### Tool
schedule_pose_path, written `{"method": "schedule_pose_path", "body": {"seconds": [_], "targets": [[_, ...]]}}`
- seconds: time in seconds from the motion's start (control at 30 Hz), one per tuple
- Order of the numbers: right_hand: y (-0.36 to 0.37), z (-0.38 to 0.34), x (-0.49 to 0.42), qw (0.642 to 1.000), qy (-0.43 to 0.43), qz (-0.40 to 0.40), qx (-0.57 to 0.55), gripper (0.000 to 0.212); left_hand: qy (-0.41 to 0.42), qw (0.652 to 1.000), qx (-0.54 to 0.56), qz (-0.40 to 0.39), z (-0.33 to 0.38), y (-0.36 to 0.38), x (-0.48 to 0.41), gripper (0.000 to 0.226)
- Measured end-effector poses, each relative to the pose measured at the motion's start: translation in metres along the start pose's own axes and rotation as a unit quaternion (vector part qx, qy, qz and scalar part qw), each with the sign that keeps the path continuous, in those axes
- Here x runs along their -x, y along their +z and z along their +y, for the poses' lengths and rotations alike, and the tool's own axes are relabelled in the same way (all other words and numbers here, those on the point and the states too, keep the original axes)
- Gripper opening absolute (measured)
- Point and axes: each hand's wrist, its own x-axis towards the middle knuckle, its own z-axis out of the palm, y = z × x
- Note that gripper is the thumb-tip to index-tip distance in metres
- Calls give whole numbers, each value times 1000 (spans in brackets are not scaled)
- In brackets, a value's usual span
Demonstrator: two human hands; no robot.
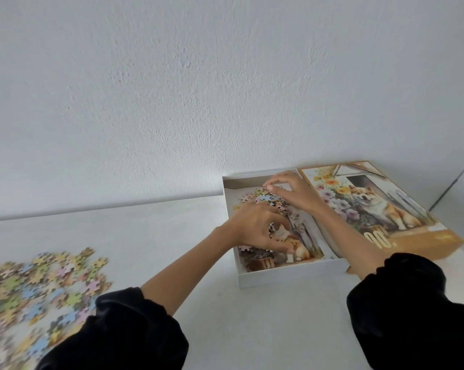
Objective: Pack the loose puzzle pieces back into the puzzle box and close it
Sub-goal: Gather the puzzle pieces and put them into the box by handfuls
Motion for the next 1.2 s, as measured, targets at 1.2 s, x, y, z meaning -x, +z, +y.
{"method": "schedule_pose_path", "body": {"seconds": [1.2], "targets": [[170, -209, 68, 987, -122, -80, -62, 21, -157, 974, 103, 130, -41, -87, 313, 32]]}}
